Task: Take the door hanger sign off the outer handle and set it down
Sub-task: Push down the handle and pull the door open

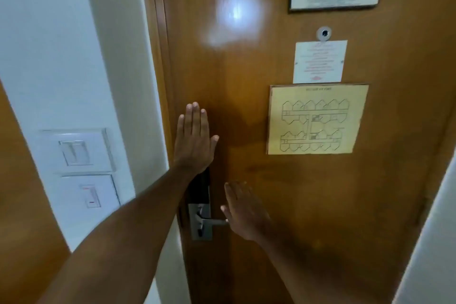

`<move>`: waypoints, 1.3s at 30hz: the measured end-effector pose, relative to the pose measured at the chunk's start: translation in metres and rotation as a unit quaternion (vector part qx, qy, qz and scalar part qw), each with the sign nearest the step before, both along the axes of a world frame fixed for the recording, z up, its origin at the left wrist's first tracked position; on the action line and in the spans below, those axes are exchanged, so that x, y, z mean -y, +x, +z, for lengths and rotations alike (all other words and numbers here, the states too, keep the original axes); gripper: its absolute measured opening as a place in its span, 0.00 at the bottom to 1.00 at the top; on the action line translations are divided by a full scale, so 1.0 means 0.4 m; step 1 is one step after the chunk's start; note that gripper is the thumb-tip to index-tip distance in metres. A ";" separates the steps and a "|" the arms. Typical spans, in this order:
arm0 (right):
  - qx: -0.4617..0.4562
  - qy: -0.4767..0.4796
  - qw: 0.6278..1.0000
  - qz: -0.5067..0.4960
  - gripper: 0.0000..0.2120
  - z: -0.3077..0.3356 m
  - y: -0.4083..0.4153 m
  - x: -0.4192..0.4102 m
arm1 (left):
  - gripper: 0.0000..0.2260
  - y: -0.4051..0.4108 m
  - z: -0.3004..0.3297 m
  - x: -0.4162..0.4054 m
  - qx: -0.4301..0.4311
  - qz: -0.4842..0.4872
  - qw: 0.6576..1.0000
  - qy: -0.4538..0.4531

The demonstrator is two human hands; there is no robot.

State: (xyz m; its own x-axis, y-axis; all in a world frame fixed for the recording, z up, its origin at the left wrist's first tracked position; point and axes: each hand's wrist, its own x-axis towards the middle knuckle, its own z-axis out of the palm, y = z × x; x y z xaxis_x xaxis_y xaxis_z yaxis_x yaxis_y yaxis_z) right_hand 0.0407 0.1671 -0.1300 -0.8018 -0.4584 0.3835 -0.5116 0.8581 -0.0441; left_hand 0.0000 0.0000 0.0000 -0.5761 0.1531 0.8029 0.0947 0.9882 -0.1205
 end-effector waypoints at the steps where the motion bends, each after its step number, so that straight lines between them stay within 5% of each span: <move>1: 0.046 0.009 0.999 0.008 0.32 -0.023 -0.001 0.018 | 0.33 -0.007 -0.009 0.008 0.014 0.006 1.000 -0.002; 12: 0.160 0.015 0.987 -0.005 0.18 -0.185 -0.091 0.173 | 0.33 -0.099 -0.186 0.144 0.077 -0.007 0.997 -0.006; 23: 0.075 -0.012 0.995 -0.068 0.30 -0.239 -0.155 0.220 | 0.33 -0.157 -0.247 0.133 0.026 -0.025 0.999 0.029; 31: 0.085 -0.127 0.982 -0.112 0.38 -0.311 -0.157 0.242 | 0.32 -0.148 -0.244 0.125 0.027 -0.025 0.999 0.033; 39: 0.085 -0.177 0.972 -0.129 0.36 -0.317 -0.130 0.244 | 0.33 -0.135 -0.250 0.120 0.015 -0.018 0.999 0.035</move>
